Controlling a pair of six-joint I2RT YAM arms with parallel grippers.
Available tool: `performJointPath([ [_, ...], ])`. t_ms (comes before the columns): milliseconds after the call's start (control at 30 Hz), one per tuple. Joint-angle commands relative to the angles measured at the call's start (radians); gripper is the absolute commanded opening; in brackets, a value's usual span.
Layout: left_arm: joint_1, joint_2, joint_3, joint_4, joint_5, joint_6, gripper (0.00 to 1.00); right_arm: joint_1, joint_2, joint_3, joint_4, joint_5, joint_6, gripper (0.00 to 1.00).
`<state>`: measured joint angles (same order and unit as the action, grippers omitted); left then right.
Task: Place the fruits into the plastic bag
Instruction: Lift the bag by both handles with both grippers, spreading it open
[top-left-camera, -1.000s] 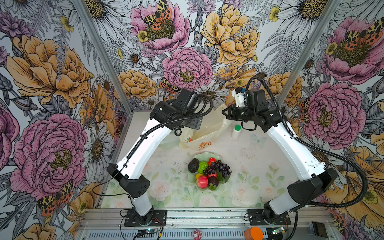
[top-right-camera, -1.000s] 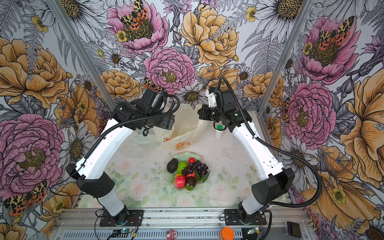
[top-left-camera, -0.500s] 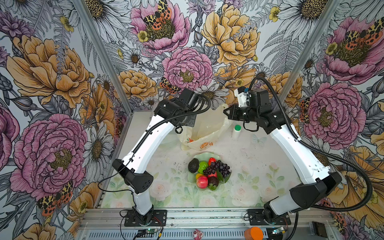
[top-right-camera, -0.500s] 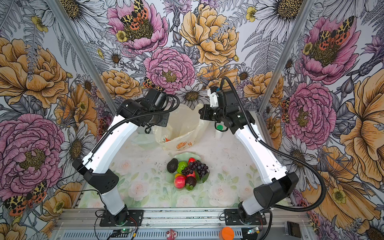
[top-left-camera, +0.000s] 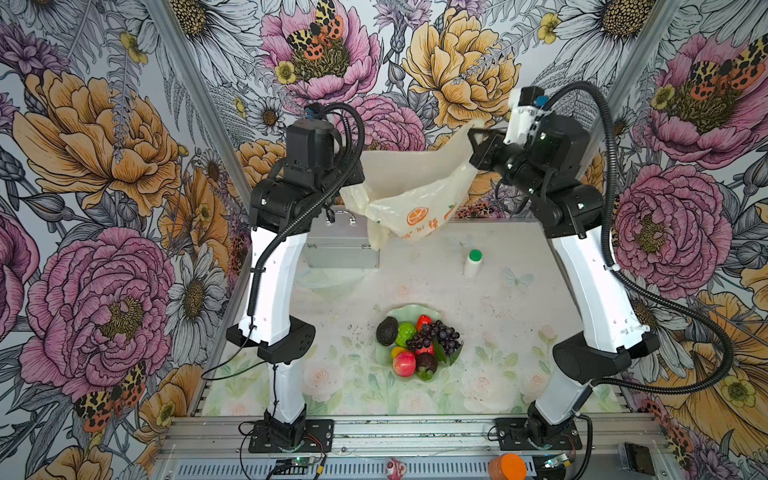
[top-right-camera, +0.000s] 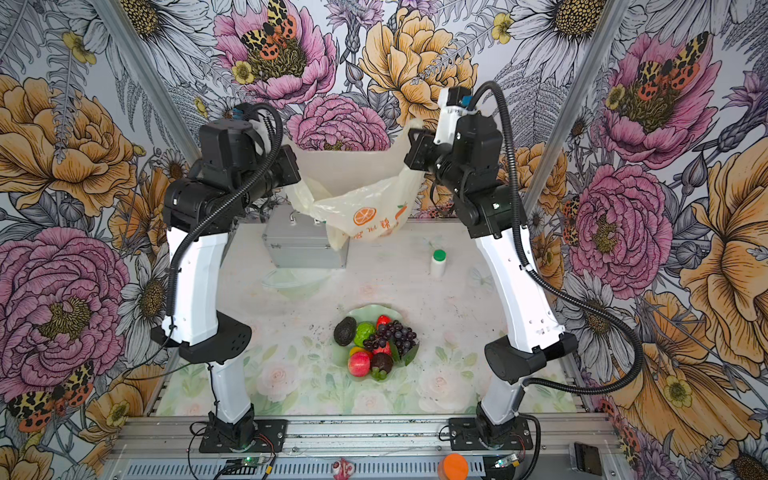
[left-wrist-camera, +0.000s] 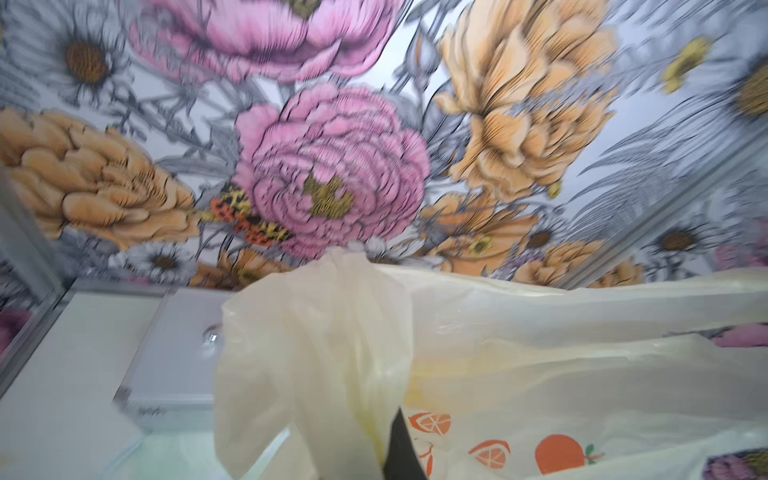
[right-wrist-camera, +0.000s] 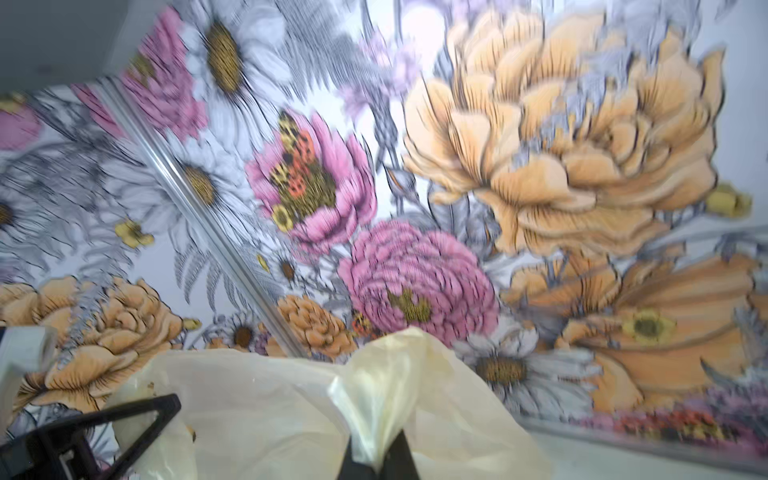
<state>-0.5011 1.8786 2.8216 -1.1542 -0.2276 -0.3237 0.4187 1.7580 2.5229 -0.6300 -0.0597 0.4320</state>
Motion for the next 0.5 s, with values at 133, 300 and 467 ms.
performJointPath([
  [133, -0.327, -0.415, -0.591, 0.813, -0.143, 0.386, 0.00, 0.157, -0.225, -0.154, 0.313, 0.066, -0.256, 0.00],
  [300, -0.254, -0.559, -1.012, 0.611, -0.219, 0.269, 0.00, 0.148, -0.476, -0.916, 0.262, 0.269, -0.078, 0.00],
  [467, -0.064, -0.611, -1.386, 0.323, -0.020, -0.097, 0.00, 0.141, -0.584, -1.389, 0.142, 0.189, 0.195, 0.00],
])
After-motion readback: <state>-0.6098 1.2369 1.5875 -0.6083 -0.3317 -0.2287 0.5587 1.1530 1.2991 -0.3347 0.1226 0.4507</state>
